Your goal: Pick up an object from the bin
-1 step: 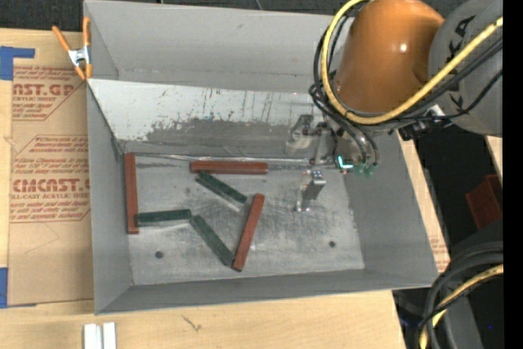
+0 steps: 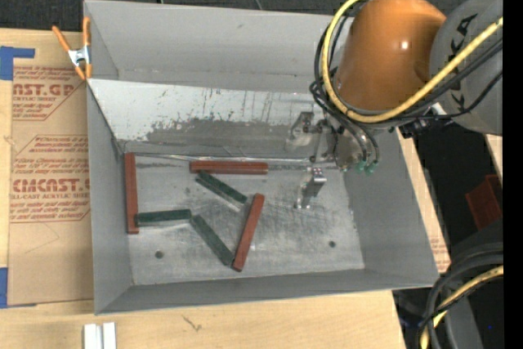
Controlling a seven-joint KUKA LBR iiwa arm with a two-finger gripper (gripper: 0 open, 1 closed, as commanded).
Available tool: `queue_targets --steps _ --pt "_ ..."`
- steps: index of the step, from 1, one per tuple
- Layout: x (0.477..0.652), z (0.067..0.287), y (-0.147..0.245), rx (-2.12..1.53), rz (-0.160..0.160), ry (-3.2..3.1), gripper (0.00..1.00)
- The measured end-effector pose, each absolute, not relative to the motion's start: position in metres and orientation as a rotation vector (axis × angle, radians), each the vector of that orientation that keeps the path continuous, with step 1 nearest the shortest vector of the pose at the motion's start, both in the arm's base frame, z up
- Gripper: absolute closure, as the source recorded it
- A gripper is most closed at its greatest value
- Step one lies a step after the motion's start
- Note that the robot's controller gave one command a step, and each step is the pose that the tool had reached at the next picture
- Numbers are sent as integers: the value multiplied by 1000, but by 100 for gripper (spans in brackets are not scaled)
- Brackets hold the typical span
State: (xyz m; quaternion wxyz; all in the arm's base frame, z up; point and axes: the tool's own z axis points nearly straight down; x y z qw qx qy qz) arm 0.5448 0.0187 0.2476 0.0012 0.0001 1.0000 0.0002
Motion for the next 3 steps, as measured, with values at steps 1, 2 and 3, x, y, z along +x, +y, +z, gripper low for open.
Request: queue_targets --steps 1,2,3 --pt "543 191 18 -117 0 3133 0" --pt "550 116 34 -229 0 3127 0" --pt "560 77 26 -453 1 3097 100"
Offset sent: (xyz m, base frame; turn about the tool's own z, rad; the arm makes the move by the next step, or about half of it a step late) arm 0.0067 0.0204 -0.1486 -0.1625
